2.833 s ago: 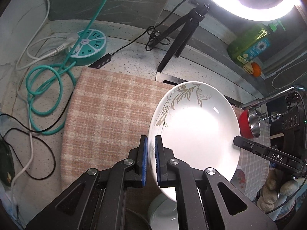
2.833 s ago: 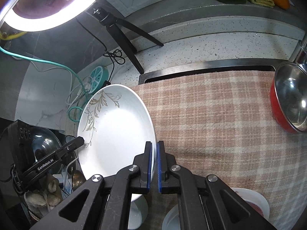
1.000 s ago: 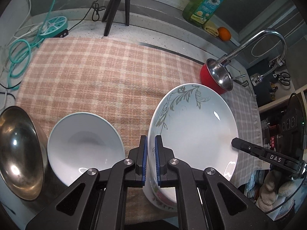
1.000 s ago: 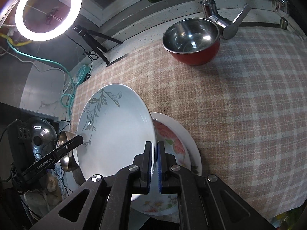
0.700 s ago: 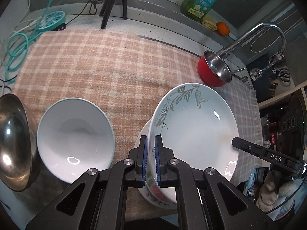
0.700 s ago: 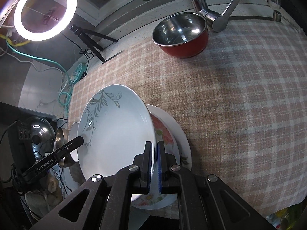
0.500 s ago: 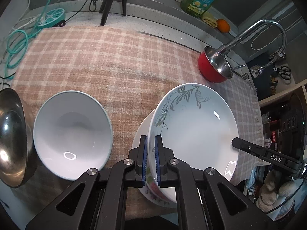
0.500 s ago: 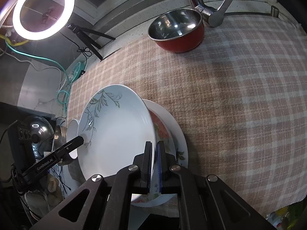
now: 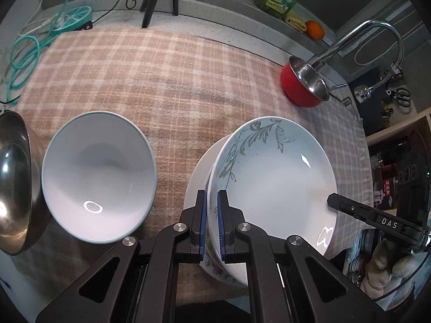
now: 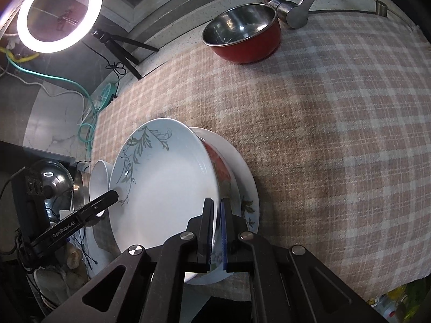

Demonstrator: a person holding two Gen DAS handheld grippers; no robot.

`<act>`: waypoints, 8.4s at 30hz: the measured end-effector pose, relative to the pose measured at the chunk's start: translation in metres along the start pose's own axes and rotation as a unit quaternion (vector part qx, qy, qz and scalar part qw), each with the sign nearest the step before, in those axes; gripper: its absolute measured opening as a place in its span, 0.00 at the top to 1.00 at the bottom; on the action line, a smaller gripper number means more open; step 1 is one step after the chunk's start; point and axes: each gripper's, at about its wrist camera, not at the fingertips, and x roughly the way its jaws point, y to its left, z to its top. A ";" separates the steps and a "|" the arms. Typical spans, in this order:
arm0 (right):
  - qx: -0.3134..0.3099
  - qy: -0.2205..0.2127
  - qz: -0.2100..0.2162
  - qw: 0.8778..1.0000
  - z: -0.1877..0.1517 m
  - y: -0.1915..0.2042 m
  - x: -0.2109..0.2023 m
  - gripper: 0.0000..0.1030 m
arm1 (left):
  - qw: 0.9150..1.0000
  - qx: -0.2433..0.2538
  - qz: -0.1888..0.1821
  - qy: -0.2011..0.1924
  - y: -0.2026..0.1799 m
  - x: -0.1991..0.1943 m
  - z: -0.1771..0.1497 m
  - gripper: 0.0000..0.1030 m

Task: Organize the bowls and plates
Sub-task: 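Lower the leaf-pattern plate onto the pink-rose plate with both tools, then open both tools and release the leaf-pattern plate rim, then move both tools to the rim of the large stainless steel bowl, then close both tools on the steel bowl rim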

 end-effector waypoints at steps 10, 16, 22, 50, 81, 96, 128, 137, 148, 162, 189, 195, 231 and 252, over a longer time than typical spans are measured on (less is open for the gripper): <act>0.005 0.005 -0.002 1.000 -0.010 -0.006 0.003 0.95 | 1.000 0.004 0.002 0.003 -0.002 0.002 -0.004 0.95; 0.006 0.004 -0.003 1.000 -0.012 -0.008 0.000 0.95 | 1.000 0.007 0.004 0.006 -0.004 0.006 -0.006 0.94; 0.007 0.006 -0.004 1.000 -0.012 -0.009 0.001 0.95 | 1.000 0.007 0.004 0.007 -0.004 0.007 -0.007 0.94; 0.000 0.012 -0.009 1.000 -0.008 -0.009 0.013 0.95 | 1.000 0.007 0.011 0.011 0.000 0.014 -0.006 0.95; -0.017 0.019 -0.009 1.000 -0.006 -0.005 0.014 0.88 | 1.000 0.019 0.018 0.009 -0.003 0.014 -0.008 0.95; -0.019 0.024 -0.009 0.999 -0.007 -0.004 0.014 0.87 | 1.000 0.025 0.018 0.007 -0.004 0.008 -0.005 0.95; -0.040 0.019 -0.025 0.999 -0.004 0.006 0.012 0.70 | 0.999 -0.002 0.013 -0.029 0.019 -0.031 -0.009 0.94; -0.051 -0.006 -0.029 0.998 -0.004 0.008 -0.006 0.70 | 0.999 -0.024 0.000 -0.042 0.029 -0.045 -0.026 0.93; -0.090 -0.026 -0.002 0.996 -0.008 0.041 -0.020 0.69 | 0.995 -0.065 0.003 -0.076 0.054 -0.074 -0.051 0.93; -0.159 -0.017 0.048 0.986 -0.002 0.124 -0.005 0.70 | 0.982 -0.126 0.032 -0.137 0.107 -0.119 -0.064 0.93; -0.248 0.082 0.077 0.962 0.015 0.278 0.104 0.69 | 0.958 -0.244 0.074 -0.133 0.226 -0.124 -0.069 0.91; -0.241 0.092 0.076 0.963 0.019 0.287 0.121 0.69 | 0.956 -0.249 0.074 -0.133 0.233 -0.121 -0.065 0.91; -0.292 0.137 0.034 0.946 0.015 0.327 0.188 0.80 | 0.960 -0.257 0.052 -0.099 0.249 -0.095 -0.057 0.91; -0.280 0.137 0.030 0.950 0.014 0.325 0.188 0.85 | 0.959 -0.261 0.053 -0.098 0.249 -0.094 -0.056 0.91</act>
